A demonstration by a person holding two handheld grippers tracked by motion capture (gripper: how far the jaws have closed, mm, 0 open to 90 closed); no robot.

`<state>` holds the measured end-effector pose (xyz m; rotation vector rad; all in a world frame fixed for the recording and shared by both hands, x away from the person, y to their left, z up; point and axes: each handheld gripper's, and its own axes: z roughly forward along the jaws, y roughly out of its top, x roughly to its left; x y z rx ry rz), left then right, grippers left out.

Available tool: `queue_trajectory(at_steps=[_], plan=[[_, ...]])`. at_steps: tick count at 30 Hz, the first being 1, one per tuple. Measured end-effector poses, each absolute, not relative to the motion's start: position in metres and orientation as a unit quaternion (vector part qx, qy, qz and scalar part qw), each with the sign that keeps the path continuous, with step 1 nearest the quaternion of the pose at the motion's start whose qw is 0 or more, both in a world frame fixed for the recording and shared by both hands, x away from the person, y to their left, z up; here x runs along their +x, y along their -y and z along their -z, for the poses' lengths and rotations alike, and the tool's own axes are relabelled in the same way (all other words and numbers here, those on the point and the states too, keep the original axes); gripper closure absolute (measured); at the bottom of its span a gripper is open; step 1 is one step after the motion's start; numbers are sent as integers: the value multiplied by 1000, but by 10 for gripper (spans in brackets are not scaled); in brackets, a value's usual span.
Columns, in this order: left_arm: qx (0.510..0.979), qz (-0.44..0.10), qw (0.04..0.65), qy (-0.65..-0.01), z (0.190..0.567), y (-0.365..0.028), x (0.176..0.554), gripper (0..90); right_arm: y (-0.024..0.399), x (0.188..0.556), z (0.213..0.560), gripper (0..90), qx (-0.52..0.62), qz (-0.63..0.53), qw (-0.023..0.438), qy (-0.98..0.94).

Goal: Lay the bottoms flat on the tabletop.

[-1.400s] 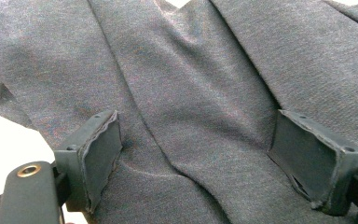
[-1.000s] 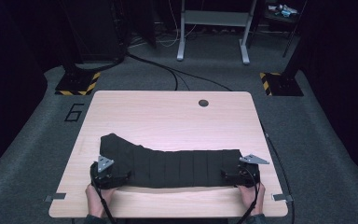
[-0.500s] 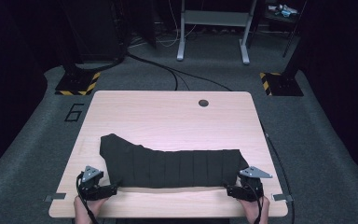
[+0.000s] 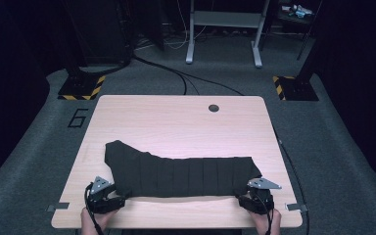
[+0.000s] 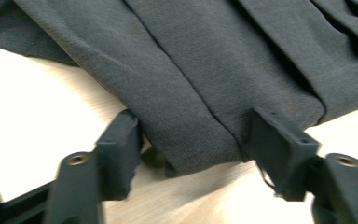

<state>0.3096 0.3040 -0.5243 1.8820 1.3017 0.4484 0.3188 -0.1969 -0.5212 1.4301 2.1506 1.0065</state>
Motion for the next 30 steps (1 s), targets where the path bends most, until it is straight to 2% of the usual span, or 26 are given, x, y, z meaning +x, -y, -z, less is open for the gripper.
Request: queue_trajectory(at_steps=[1, 3, 4, 5, 10, 12, 14, 15, 16, 18, 23, 30], plan=[[743, -178, 391, -513, 525, -301, 308, 397, 197, 319, 521, 537, 506, -356, 184, -764], [752, -185, 376, -509, 524, -297, 305, 457, 195, 318, 520, 627, 501, -361, 185, -765], [752, -185, 376, -509, 524, -297, 305, 457, 195, 318, 520, 627, 501, -361, 185, -765], [753, -186, 371, -510, 524, -296, 303, 453, 194, 317, 521, 665, 500, -364, 188, -763], [752, -190, 367, -514, 523, -296, 298, 403, 194, 315, 522, 696, 502, -368, 188, -760], [752, -193, 369, -511, 526, -297, 297, 432, 194, 315, 523, 706, 497, -368, 190, -763], [755, -192, 367, -509, 526, -297, 297, 517, 194, 315, 522, 714, 496, -367, 188, -764], [758, -196, 365, -505, 525, -296, 297, 517, 194, 315, 522, 722, 497, -367, 189, -764], [759, -210, 359, -501, 526, -294, 297, 622, 193, 315, 521, 748, 493, -363, 194, -767], [762, -214, 360, -495, 526, -295, 296, 686, 194, 315, 521, 776, 489, -365, 202, -766], [761, -218, 368, -488, 522, -298, 293, 745, 193, 310, 516, 813, 488, -379, 214, -756], [758, -219, 381, -482, 512, -300, 288, 756, 194, 302, 504, 819, 475, -386, 229, -757]])
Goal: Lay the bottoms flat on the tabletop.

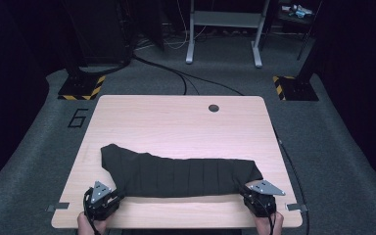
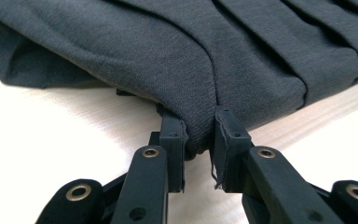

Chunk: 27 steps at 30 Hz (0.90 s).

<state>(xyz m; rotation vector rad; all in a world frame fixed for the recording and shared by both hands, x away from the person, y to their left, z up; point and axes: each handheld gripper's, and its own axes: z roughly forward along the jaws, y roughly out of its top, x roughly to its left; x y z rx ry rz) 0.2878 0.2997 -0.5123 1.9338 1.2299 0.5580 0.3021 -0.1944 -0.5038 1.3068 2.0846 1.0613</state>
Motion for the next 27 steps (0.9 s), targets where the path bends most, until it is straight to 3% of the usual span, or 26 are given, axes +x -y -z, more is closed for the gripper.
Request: queue_trajectory(at_steps=[11, 17, 20, 21, 22, 23, 24, 25, 27], plan=[[770, -219, 382, -462, 498, -298, 265, 762, 199, 268, 493, 821, 472, -392, 241, -752], [775, -231, 393, -438, 464, -296, 280, 781, 198, 276, 460, 830, 454, -403, 254, -753], [783, -244, 396, -414, 429, -295, 310, 787, 193, 316, 422, 831, 434, -394, 263, -766], [785, -244, 395, -411, 420, -295, 324, 792, 190, 347, 407, 831, 432, -385, 257, -774], [785, -233, 395, -416, 408, -295, 355, 793, 189, 367, 400, 831, 434, -374, 250, -781], [785, -233, 395, -416, 408, -295, 355, 792, 189, 367, 400, 831, 434, -374, 250, -781], [782, -230, 397, -423, 404, -295, 372, 792, 187, 387, 396, 831, 442, -370, 244, -780], [778, -230, 395, -431, 403, -294, 390, 786, 184, 429, 397, 827, 466, -342, 225, -784], [764, -237, 389, -458, 406, -290, 422, 765, 183, 449, 401, 810, 483, -338, 211, -780]])
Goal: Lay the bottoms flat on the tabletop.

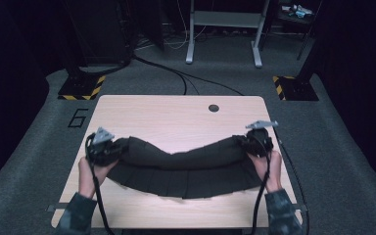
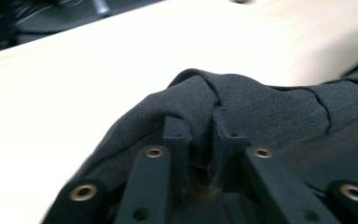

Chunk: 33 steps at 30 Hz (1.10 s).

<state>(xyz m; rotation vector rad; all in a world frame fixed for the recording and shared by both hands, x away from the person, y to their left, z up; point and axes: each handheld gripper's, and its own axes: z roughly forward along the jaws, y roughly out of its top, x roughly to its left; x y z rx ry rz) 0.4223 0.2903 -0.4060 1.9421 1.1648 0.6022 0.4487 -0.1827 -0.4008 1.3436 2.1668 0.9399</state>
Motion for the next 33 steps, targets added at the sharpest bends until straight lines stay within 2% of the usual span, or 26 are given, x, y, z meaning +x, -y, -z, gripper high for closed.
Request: queue_trajectory(at_steps=[1, 3, 4, 5, 6, 9, 13, 14, 16, 18, 20, 24, 26, 33], plan=[[760, -254, 372, -469, 410, -288, 438, 690, 182, 468, 408, 745, 496, -327, 201, -779], [749, -269, 362, -486, 417, -285, 454, 472, 182, 494, 424, 614, 530, -310, 205, -762], [740, -280, 361, -494, 423, -284, 461, 372, 184, 502, 434, 482, 555, -310, 214, -742], [737, -279, 359, -499, 426, -285, 462, 372, 184, 502, 434, 482, 555, -310, 214, -742], [729, -280, 369, -504, 430, -286, 463, 332, 185, 501, 437, 476, 558, -320, 212, -736], [738, -266, 368, -500, 449, -288, 454, 256, 190, 481, 445, 358, 543, -354, 229, -726], [766, -238, 335, -495, 465, -290, 457, 210, 193, 470, 453, 296, 532, -363, 209, -736], [774, -226, 320, -498, 473, -291, 462, 194, 192, 472, 467, 245, 526, -342, 185, -756], [782, -208, 304, -503, 481, -292, 467, 179, 191, 473, 473, 225, 531, -336, 177, -758], [789, -203, 287, -504, 488, -292, 472, 154, 187, 476, 493, 158, 539, -310, 149, -769], [800, -193, 256, -507, 498, -292, 476, 149, 185, 478, 505, 137, 538, -293, 144, -777], [803, -189, 247, -509, 507, -293, 473, 144, 180, 475, 513, 70, 525, -278, 159, -789], [792, -174, 267, -521, 511, -299, 470, 141, 177, 473, 515, 28, 525, -277, 158, -789], [780, -180, 292, -524, 516, -302, 453, 142, 180, 467, 519, 24, 519, -297, 172, -782]])
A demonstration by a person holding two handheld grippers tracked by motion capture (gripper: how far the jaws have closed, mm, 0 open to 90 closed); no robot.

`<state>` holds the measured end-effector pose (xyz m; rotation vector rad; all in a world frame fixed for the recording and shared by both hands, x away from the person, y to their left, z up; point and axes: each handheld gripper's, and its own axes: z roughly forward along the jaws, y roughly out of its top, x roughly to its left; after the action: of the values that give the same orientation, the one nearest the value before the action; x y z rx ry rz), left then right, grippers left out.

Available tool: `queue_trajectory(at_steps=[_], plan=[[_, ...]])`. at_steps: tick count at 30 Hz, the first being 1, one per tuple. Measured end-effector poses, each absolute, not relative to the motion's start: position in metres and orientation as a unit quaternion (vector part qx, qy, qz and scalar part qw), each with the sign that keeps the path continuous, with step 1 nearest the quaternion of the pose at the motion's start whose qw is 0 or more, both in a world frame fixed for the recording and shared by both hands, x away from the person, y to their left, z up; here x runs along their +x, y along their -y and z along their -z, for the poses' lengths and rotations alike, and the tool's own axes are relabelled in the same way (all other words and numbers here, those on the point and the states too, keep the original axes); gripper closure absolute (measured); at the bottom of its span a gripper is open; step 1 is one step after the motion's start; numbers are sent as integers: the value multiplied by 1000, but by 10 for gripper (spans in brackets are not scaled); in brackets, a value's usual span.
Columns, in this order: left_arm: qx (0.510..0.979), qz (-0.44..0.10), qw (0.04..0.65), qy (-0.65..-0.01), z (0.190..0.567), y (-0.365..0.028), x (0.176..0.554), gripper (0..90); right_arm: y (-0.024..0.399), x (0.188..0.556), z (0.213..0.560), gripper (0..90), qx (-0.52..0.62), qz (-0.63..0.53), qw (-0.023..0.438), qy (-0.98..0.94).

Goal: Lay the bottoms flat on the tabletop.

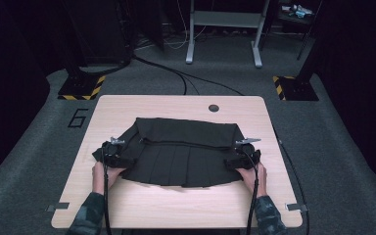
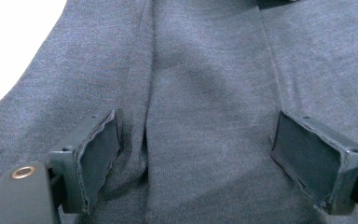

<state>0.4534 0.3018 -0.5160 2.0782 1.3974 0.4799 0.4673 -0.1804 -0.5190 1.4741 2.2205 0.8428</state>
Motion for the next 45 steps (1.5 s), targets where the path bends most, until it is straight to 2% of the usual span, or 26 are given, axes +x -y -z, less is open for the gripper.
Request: queue_trajectory(at_steps=[12, 25, 37, 40, 43, 45], plan=[[773, -189, 307, -522, 519, -301, 421, 142, 187, 446, 523, 26, 513, -313, 187, -777], [768, -197, 318, -520, 523, -302, 374, 142, 190, 409, 524, 32, 505, -320, 190, -779], [774, -194, 311, -517, 521, -304, 345, 143, 191, 372, 524, 35, 496, -320, 187, -785], [779, -188, 305, -514, 520, -305, 336, 144, 191, 367, 524, 35, 494, -318, 184, -788], [777, -208, 300, -513, 513, -304, 334, 148, 190, 365, 521, 35, 491, -312, 175, -795], [771, -212, 317, -510, 503, -303, 336, 148, 190, 368, 515, 31, 484, -306, 190, -797]])
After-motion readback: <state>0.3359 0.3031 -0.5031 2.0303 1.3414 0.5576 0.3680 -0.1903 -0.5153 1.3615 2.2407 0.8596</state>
